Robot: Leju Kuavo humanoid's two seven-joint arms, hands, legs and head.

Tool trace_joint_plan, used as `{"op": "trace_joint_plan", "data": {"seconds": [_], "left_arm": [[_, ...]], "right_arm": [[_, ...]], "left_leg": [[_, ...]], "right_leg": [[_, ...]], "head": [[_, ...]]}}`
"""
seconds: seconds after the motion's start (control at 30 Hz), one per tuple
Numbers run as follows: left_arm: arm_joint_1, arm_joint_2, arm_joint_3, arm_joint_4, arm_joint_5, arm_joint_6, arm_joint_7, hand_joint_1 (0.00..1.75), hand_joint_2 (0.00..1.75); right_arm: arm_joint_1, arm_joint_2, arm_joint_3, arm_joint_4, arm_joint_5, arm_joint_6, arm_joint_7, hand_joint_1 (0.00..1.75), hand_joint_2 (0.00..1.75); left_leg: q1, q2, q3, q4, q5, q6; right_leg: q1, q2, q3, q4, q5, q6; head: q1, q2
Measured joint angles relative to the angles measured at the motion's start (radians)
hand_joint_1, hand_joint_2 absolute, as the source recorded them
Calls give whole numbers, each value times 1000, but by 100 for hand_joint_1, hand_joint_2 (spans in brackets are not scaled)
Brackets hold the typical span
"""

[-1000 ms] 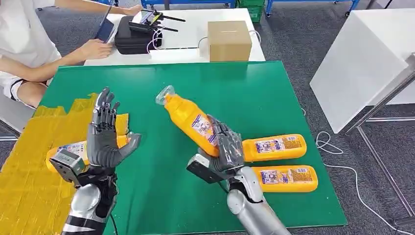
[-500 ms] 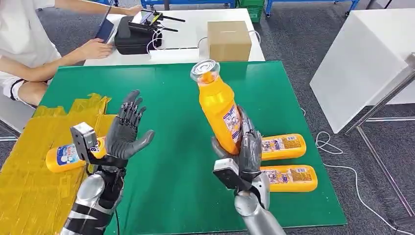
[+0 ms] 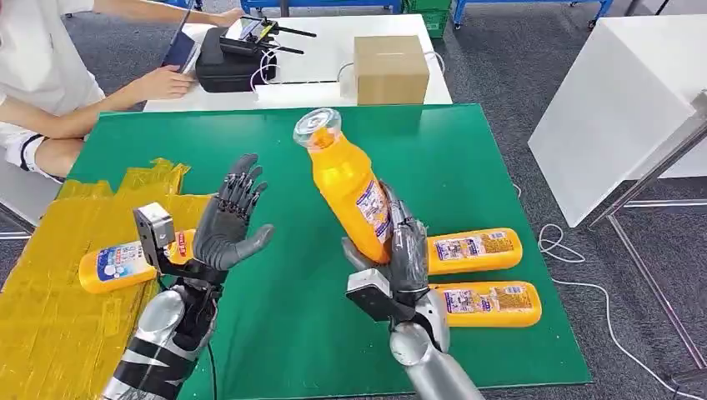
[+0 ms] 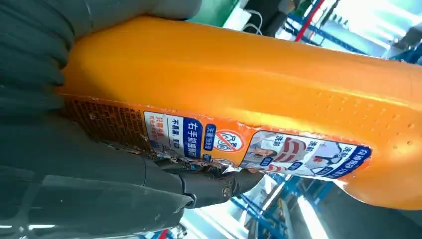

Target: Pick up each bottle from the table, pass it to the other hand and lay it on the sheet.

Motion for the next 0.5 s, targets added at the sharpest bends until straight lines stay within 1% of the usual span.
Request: {"op": "trace_joint_plan", "data": {"seconds": [0.2, 0.5], "left_arm": [[-11, 2, -11, 3, 8, -8, -2, 0, 175], [-14, 2, -28, 3, 24, -35, -12, 0, 175]], "right_arm": [[-20, 0, 5, 38, 0, 6, 4, 175, 175], [-77, 3, 4, 135, -8, 16, 18, 175, 175]], "left_leg": [[0, 0, 0, 0, 0, 0], [0, 0, 0, 0, 0, 0]], "right_leg": [[0, 0, 0, 0, 0, 0], [0, 0, 0, 0, 0, 0]], "head": [[0, 0], [0, 0]]}}
